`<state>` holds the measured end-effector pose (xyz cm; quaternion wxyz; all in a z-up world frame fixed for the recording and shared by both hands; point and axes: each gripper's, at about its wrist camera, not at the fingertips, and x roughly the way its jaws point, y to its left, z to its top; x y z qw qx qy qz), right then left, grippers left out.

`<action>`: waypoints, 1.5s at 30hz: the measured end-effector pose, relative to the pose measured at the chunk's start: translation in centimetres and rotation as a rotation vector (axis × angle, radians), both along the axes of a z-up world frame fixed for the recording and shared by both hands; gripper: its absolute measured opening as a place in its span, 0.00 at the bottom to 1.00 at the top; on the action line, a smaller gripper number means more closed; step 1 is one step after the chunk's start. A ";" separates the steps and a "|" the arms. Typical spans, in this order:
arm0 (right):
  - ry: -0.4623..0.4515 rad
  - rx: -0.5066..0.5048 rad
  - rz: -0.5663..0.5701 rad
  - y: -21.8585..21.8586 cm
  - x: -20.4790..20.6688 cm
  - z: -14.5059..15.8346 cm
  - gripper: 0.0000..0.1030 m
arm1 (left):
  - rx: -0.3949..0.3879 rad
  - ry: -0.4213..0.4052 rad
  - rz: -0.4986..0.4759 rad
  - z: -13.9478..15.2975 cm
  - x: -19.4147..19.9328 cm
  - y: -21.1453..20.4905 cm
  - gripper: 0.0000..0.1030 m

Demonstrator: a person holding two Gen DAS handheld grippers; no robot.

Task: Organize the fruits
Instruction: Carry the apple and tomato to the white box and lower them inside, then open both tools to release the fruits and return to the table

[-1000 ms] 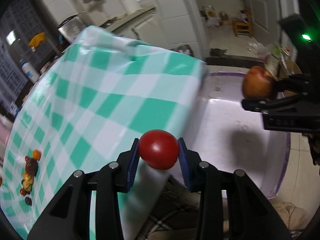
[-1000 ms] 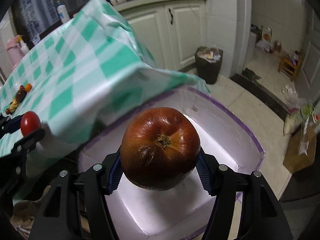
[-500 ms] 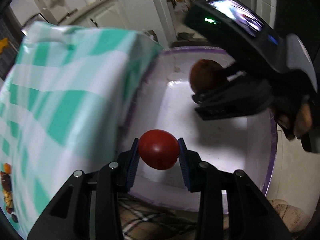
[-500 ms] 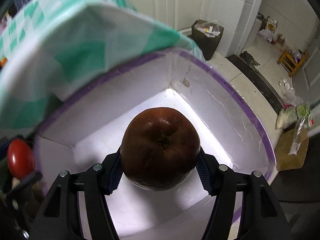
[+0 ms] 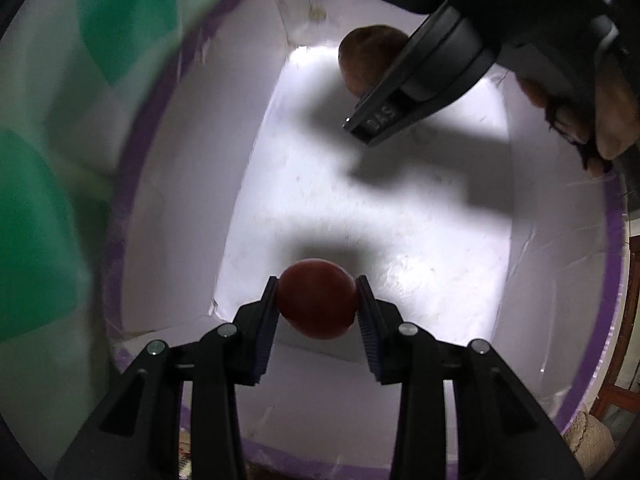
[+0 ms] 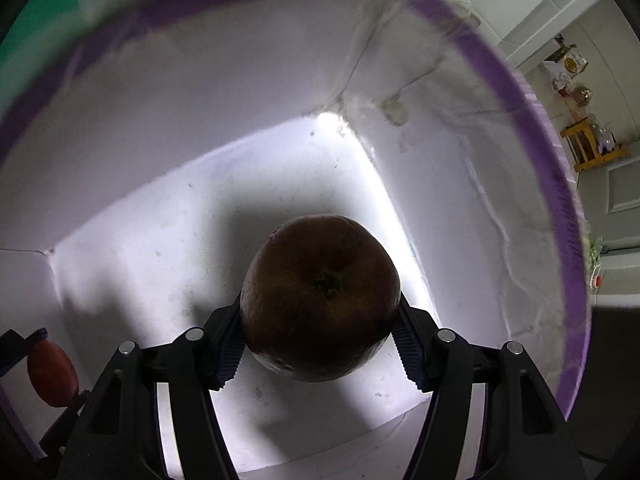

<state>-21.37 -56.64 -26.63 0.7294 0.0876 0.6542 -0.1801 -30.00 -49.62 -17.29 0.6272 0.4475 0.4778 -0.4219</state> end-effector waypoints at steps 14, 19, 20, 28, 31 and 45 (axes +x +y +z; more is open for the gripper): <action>0.021 0.060 -0.055 -0.4 -0.4 -0.4 0.65 | 0.010 0.074 0.026 -1.5 1.5 -0.3 0.59; -0.137 0.046 -0.146 -1.2 -3.7 5.7 0.85 | -0.244 0.045 -0.086 3.8 -0.4 1.2 0.84; -0.149 0.045 -0.157 -1.3 -4.4 6.7 0.85 | -0.293 0.032 -0.118 5.1 -1.1 1.7 0.84; -0.593 -0.122 -0.155 0.9 -9.8 24.9 0.86 | -0.810 -0.281 -0.014 20.9 2.3 16.1 0.99; -0.903 -0.127 -0.082 4.8 -10.3 32.5 0.86 | -0.871 -0.438 0.181 24.9 7.0 23.1 0.99; -0.864 0.111 0.421 31.8 14.0 30.9 0.86 | -0.581 -0.627 1.105 23.3 22.9 52.8 0.98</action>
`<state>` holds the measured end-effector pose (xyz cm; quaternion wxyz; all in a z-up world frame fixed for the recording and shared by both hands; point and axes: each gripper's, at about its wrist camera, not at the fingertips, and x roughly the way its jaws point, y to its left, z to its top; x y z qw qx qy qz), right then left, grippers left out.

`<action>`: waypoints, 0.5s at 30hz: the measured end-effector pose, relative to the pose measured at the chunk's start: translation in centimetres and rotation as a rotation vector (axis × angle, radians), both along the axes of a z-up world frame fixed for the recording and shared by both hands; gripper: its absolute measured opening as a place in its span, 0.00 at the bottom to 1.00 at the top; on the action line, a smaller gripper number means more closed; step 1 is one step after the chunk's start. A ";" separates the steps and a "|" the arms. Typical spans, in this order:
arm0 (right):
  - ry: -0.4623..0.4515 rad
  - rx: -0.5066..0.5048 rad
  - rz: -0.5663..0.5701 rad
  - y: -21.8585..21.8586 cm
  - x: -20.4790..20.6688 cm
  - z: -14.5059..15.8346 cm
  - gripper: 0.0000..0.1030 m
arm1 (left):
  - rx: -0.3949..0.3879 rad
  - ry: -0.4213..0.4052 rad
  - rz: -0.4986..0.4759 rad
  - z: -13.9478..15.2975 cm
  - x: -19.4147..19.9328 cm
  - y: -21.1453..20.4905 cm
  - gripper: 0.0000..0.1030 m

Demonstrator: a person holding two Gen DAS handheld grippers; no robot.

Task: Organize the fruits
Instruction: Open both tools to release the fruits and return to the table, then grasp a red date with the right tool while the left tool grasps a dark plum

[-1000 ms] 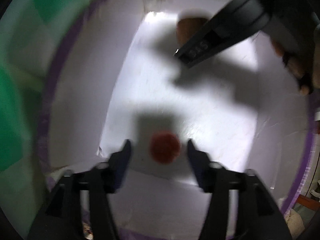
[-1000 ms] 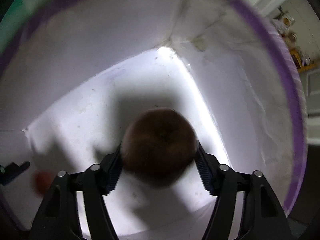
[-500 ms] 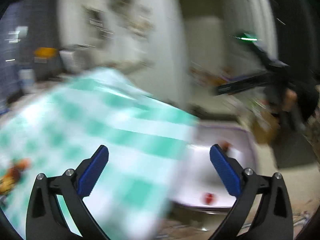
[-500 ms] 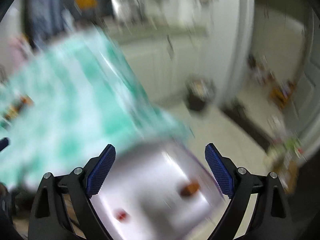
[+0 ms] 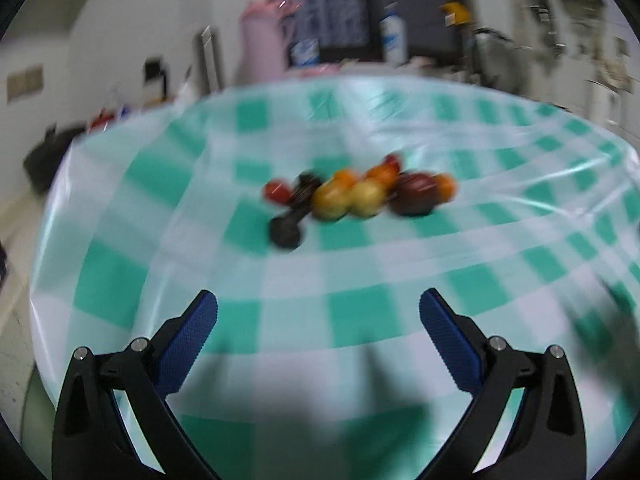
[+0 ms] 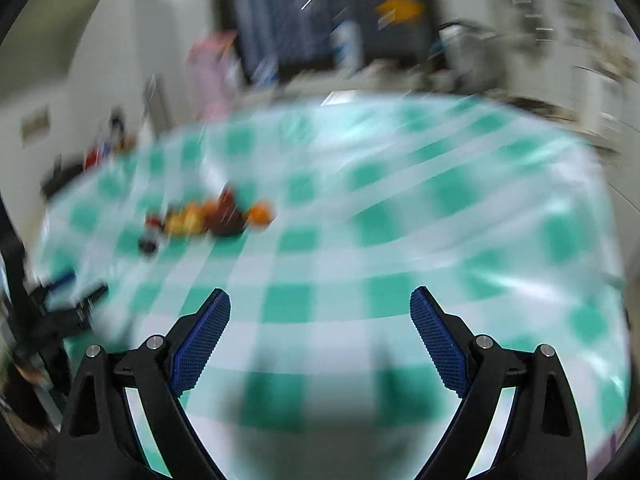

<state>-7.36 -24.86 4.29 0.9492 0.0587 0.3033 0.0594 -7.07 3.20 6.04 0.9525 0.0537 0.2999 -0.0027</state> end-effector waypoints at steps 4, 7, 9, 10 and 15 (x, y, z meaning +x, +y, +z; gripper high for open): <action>0.128 -0.018 0.091 6.0 7.1 -2.8 0.86 | -0.129 0.090 0.035 -1.5 1.1 2.8 0.98; 0.189 0.025 0.122 8.6 12.8 -4.3 0.86 | -0.214 0.122 0.052 -1.6 1.4 4.1 0.98; 0.217 0.030 0.135 10.3 15.7 -4.7 0.86 | -0.245 0.137 0.067 -1.9 1.4 4.7 0.98; 0.236 0.027 0.135 11.0 17.0 -5.0 0.85 | -0.272 0.137 0.073 -2.0 1.5 5.1 0.98; 0.271 -0.062 0.117 14.1 20.8 -5.8 0.76 | -0.294 0.148 0.072 -2.5 1.6 5.1 0.98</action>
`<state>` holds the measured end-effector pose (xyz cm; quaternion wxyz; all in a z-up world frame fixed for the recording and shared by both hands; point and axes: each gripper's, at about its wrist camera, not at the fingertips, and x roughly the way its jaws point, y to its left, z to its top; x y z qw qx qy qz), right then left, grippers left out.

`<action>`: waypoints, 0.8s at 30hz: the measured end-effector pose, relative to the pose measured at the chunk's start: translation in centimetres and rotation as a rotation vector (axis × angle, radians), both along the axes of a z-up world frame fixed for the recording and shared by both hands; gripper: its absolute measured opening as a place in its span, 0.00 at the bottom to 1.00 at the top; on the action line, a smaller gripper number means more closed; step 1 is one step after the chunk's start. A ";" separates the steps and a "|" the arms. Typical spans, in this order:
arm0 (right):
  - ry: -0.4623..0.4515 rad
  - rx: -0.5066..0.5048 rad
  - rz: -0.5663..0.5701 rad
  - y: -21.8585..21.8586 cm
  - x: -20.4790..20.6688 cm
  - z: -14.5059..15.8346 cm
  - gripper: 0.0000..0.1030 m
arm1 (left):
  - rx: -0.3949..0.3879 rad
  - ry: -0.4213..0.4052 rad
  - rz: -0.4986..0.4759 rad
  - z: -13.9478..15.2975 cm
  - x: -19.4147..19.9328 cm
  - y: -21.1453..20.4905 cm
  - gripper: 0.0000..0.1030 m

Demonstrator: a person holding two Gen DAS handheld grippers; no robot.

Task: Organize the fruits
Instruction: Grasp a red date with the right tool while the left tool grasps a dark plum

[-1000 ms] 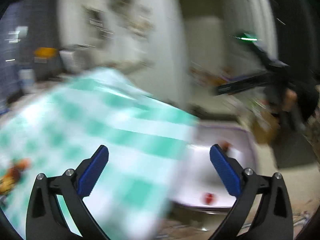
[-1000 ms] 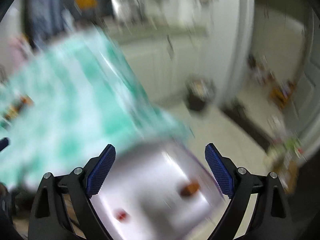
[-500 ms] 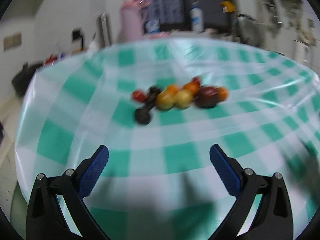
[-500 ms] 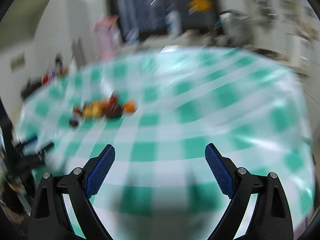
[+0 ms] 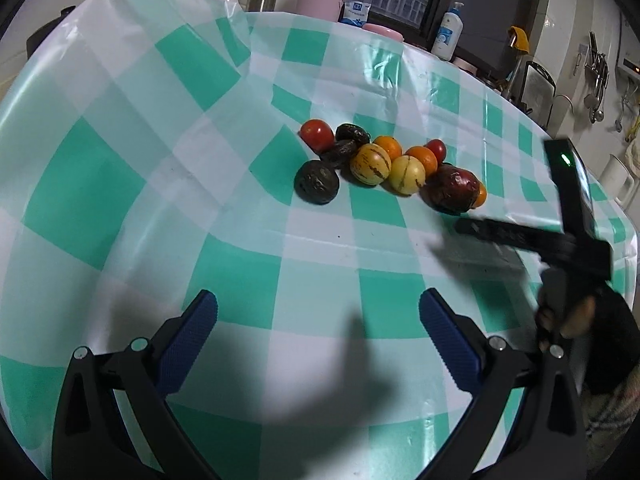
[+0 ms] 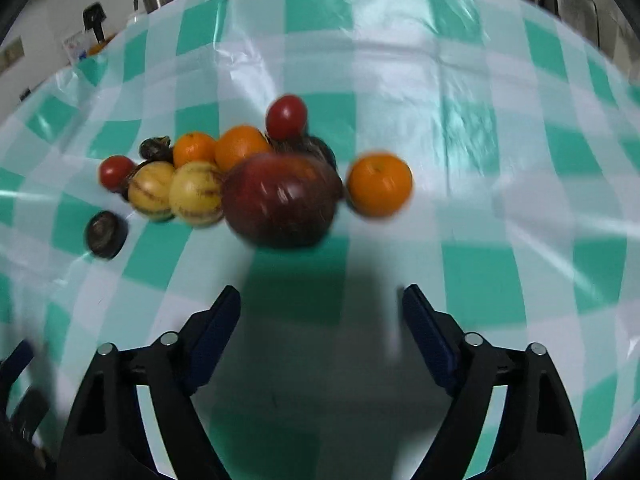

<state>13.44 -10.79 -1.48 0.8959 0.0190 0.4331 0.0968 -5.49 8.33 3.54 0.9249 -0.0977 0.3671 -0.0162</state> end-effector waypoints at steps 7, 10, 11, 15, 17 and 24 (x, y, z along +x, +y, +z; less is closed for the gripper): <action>0.024 -0.005 -0.026 2.3 2.7 -0.3 0.76 | -0.017 0.002 -0.003 -0.3 -0.1 -0.3 0.98; 0.023 -0.019 -0.065 2.8 3.6 -0.5 0.75 | -0.023 0.004 -0.003 -0.4 -0.1 -0.4 0.98; 0.020 -0.023 -0.086 2.8 4.0 -0.5 0.74 | -0.025 0.006 -0.002 -0.4 -0.1 -0.4 0.98; 0.022 -0.014 -0.127 2.5 5.1 -0.5 0.74 | -0.029 0.016 0.001 -0.6 0.0 -0.5 0.98; 0.002 -0.003 -0.098 2.6 4.8 -0.5 0.56 | -0.023 0.026 0.003 -0.7 0.2 -0.7 0.98; -0.006 0.084 -0.045 0.1 -0.2 -0.1 0.56 | 0.062 0.044 -0.022 -0.5 2.0 -2.5 0.98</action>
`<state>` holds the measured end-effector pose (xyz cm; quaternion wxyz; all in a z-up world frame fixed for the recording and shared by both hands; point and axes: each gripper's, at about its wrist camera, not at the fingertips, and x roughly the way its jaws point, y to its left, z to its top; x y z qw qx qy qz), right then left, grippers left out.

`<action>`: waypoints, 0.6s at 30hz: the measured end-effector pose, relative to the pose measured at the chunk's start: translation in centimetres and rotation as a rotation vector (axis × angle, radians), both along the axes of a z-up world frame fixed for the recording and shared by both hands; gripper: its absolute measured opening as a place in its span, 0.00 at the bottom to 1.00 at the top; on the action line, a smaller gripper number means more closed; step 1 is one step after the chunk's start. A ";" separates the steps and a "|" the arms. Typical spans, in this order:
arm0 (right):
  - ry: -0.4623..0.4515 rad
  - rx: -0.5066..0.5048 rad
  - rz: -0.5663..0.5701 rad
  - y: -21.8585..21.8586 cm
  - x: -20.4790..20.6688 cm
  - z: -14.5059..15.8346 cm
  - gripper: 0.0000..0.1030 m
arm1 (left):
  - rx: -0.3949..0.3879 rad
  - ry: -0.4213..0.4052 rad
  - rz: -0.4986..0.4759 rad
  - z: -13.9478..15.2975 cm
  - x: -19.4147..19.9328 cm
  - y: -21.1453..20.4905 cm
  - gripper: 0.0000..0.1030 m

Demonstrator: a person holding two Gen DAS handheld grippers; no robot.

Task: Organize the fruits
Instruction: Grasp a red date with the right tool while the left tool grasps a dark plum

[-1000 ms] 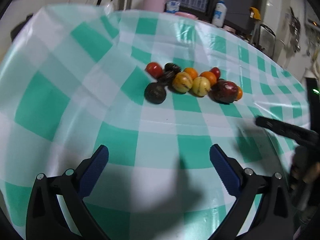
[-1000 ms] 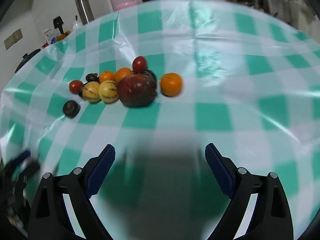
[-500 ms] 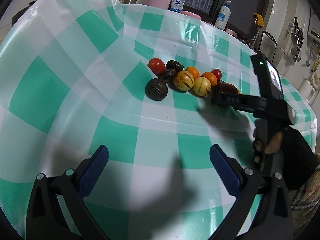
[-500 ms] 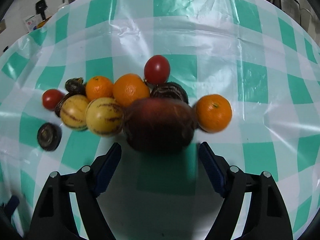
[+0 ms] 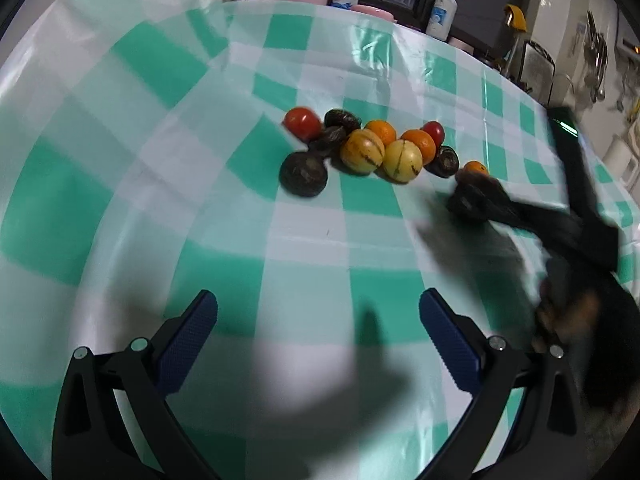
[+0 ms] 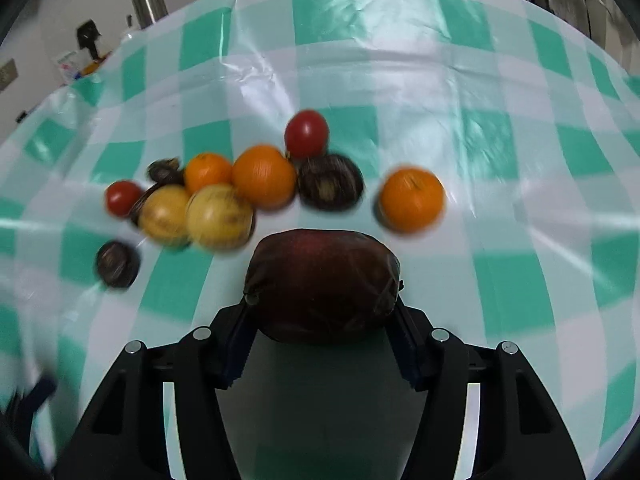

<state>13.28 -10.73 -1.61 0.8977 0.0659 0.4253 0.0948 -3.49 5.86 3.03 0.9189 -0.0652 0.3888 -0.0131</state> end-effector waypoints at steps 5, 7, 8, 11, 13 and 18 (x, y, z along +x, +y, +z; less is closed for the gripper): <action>-0.016 0.032 0.026 -1.9 -5.7 -0.2 0.56 | 0.134 0.004 0.041 0.7 5.6 -1.5 0.86; -0.019 0.041 0.027 -2.7 -6.9 -0.2 0.56 | 0.118 0.037 0.060 0.4 8.2 -1.4 0.79; -0.020 0.044 0.028 -2.9 -7.4 0.0 0.57 | 0.124 0.051 0.072 0.2 9.2 -1.4 0.75; -0.023 0.064 0.037 -3.7 -7.5 0.0 0.57 | 0.204 0.091 0.114 -1.0 12.3 -1.6 0.66; -0.026 0.072 0.038 -3.5 -7.3 -0.2 0.57 | 0.222 0.117 0.110 -1.4 13.2 -1.8 0.65; -0.027 0.109 0.045 -3.4 -6.9 -0.1 0.57 | 0.219 0.108 0.085 -1.2 12.8 -1.9 0.38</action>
